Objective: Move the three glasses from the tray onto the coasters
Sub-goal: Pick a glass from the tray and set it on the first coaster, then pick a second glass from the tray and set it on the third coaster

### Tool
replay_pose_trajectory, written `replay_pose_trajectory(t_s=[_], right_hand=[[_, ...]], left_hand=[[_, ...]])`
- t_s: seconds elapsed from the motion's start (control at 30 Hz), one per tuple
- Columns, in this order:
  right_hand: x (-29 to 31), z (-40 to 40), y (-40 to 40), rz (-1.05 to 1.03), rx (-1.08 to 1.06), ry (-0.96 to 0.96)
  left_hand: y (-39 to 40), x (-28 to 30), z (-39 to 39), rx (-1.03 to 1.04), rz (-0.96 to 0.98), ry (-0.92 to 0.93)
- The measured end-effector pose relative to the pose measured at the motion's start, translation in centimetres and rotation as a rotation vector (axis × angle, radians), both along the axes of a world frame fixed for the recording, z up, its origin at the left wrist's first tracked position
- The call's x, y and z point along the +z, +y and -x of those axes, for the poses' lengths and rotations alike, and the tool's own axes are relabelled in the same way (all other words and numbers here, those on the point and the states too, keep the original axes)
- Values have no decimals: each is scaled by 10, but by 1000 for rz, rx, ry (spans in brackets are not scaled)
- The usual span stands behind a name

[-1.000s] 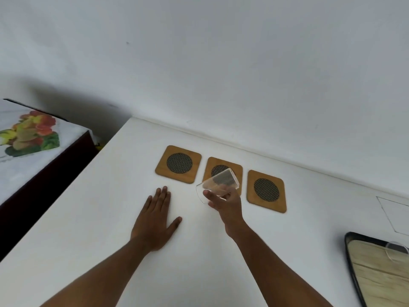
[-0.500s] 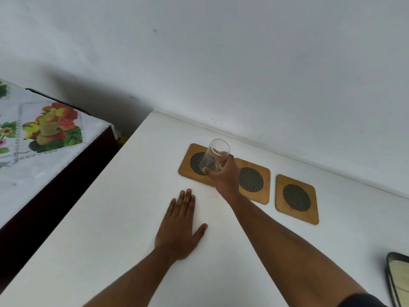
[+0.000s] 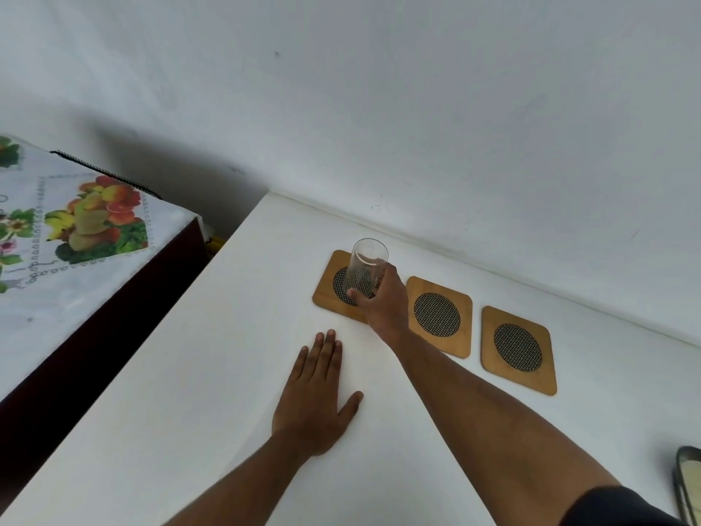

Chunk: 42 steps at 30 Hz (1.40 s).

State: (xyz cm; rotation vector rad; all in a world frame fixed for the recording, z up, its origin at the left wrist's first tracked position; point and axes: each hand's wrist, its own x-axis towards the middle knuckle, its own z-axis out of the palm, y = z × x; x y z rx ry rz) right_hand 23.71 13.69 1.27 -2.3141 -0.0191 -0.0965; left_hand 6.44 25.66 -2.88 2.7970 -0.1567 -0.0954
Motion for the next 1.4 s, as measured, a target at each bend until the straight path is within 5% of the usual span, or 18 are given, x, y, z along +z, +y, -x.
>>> replay_pose_trajectory(t_s=[0.43, 0.83, 1.4], right_hand=[[4, 32, -22, -150, -72, 43], [42, 147, -159, -216, -145, 18], [57, 266, -432, -286, -717, 60]], left_hand=[[0, -3, 0, 8, -1, -23], [-7, 3, -3, -56, -118, 67], [-248, 12, 53, -416, -30, 91]])
